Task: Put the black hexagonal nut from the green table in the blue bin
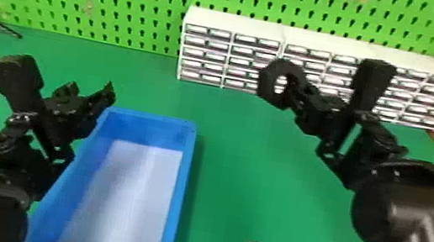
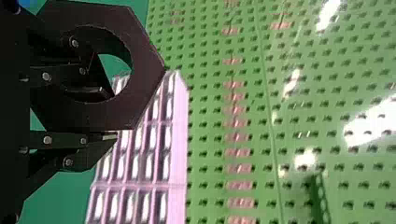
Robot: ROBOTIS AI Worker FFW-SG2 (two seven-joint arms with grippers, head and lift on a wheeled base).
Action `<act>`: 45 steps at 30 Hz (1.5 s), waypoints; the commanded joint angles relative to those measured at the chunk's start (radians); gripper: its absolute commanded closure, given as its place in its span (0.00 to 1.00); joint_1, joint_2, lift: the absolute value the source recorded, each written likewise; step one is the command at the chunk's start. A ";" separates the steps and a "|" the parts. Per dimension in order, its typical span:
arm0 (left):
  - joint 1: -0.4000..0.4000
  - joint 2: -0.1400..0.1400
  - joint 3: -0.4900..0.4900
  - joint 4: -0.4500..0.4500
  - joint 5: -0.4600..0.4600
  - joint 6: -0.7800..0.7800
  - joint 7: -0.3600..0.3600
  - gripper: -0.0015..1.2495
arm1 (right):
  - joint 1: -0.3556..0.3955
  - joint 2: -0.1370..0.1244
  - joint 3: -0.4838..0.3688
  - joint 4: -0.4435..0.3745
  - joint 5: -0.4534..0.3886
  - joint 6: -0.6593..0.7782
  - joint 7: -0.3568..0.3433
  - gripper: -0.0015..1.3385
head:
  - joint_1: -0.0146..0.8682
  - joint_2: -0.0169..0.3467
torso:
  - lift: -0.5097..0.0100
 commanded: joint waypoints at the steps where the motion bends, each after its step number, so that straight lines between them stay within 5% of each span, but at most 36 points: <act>1: 0.001 0.000 -0.001 0.003 -0.002 0.000 0.000 0.40 | -0.029 -0.041 0.110 0.017 -0.051 -0.057 0.000 0.75 | 0.80 0.07 | 0.79; 24: -0.004 0.000 -0.003 0.009 -0.010 0.000 0.000 0.40 | -0.167 -0.162 0.524 0.060 -0.278 -0.055 0.000 0.75 | 0.80 0.07 | 0.79; 45: -0.008 0.000 -0.005 0.013 -0.010 0.000 0.000 0.40 | -0.255 -0.179 0.676 0.079 -0.386 0.061 0.000 0.75 | 0.80 0.07 | 0.79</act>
